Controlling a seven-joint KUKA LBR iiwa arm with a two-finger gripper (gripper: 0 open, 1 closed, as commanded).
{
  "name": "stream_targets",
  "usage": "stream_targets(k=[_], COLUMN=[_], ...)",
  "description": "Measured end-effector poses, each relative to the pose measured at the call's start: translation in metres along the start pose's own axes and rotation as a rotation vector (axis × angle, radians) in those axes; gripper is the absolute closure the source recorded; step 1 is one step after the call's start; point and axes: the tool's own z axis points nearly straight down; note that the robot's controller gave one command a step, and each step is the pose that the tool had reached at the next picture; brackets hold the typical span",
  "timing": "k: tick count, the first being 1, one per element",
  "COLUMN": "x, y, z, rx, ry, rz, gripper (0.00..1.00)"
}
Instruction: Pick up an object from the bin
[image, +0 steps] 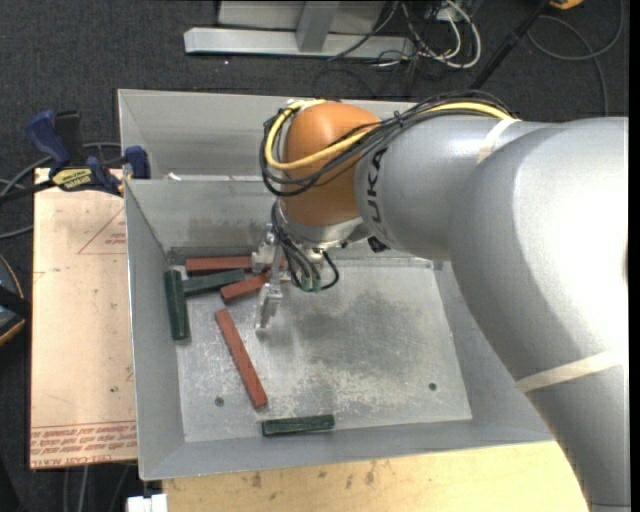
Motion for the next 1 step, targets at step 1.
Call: stream_targets(k=[1], x=[-0.0033], y=[0.0017], z=[0.0006], rx=[0.004], ry=[0.008], rz=[-0.003], gripper=[0.00])
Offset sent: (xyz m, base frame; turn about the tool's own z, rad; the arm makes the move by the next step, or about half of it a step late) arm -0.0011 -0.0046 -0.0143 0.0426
